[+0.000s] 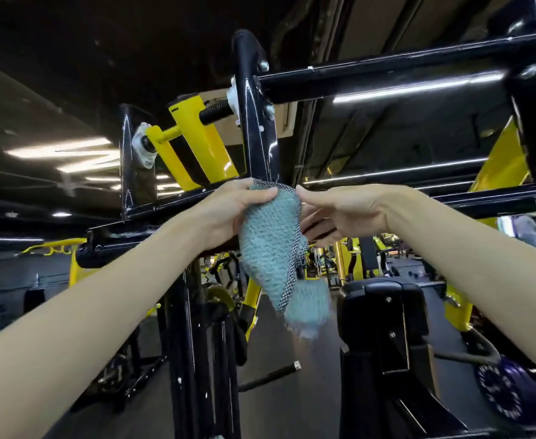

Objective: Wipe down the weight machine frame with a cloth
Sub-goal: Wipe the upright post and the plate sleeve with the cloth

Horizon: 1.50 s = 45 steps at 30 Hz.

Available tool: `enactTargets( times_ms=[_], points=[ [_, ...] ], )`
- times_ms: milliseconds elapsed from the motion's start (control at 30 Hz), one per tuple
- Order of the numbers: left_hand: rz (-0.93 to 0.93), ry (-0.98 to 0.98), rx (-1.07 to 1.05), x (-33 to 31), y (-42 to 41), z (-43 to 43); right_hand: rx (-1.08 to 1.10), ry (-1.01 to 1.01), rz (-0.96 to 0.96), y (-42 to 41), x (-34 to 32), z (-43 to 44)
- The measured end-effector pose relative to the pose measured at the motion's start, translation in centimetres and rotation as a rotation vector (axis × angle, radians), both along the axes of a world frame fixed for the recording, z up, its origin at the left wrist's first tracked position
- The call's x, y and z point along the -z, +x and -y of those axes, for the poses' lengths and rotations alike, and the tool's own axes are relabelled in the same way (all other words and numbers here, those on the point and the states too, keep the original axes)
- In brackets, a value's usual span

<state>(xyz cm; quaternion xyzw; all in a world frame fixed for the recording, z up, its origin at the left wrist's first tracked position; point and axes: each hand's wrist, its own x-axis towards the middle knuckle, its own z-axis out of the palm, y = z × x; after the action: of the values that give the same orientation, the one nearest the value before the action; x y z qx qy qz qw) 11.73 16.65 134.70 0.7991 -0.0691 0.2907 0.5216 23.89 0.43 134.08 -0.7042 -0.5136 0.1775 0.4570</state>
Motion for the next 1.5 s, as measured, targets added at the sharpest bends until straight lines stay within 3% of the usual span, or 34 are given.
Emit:
enactTargets(
  times_ms=[133,333,533,733,900,1100,1267,1500],
  points=[
    [0.036,0.025,-0.041,0.0,1.0,0.2,-0.046,0.079,-0.016,-0.3,0.0,-0.8],
    [0.065,-0.095,-0.074,0.5,2.0,-1.3,-0.006,0.323,-0.202,0.0,0.4,-2.0],
    [0.205,-0.207,-0.110,0.7,2.6,-1.7,-0.063,0.245,-0.159,0.5,1.9,-2.6],
    [0.200,-0.218,-0.124,0.7,2.9,-2.0,-0.060,0.469,-0.248,0.7,1.5,-2.9],
    [0.194,-0.238,-0.100,0.9,3.3,-2.3,-0.059,0.437,-0.274,0.8,1.6,-3.1],
    [0.111,-0.141,-0.002,1.1,3.2,-1.7,0.156,0.494,-0.253,0.7,1.8,-4.1],
    [0.082,-0.054,0.016,0.8,2.9,-1.8,0.159,0.585,-0.169,1.6,1.7,-3.9],
    [0.094,0.062,-0.104,0.7,2.8,-2.4,0.070,0.462,-0.002,2.0,1.5,-2.7]
  ],
)
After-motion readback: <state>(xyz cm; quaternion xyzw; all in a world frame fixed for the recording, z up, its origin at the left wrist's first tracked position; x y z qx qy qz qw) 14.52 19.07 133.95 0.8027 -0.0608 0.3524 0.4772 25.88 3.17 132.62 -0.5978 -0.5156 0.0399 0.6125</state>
